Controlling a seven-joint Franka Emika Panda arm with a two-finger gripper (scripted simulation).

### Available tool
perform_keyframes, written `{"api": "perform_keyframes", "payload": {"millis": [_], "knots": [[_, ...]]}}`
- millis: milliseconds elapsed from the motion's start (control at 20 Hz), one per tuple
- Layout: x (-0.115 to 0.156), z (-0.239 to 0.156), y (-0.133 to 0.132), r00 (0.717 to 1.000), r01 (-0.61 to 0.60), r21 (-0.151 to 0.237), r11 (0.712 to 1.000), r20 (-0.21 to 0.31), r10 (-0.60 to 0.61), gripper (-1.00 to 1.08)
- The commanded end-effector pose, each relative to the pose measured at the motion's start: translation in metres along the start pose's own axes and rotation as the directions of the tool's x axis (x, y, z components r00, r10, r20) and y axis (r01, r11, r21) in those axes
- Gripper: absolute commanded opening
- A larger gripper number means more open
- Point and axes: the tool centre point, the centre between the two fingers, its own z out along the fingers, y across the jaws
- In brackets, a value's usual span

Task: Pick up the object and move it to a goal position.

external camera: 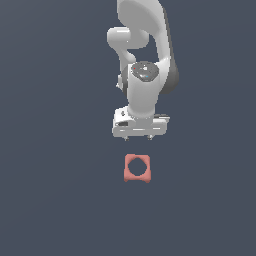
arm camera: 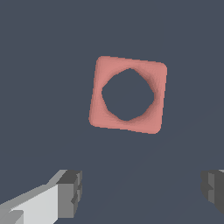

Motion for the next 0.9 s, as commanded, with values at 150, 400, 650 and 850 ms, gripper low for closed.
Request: {"api": "perform_keyframes", "payload": {"millis": [150,400,650,850], "knots": [[-0.0004,0.0006,-0.0004,1.0,0.008,-0.002,1.0,0.001,-0.008,0.68],[-0.0018,0.0019,-0.0013,1.0,0.029,-0.008,1.0,0.006,-0.029,0.68],[-0.0007,0.0033,-0.002,0.999,0.041,-0.009,0.999,0.006,-0.04,0.68],[0.0021,0.0081,-0.0043,0.997,0.082,-0.013,0.997,0.009,-0.082,0.68]]}}
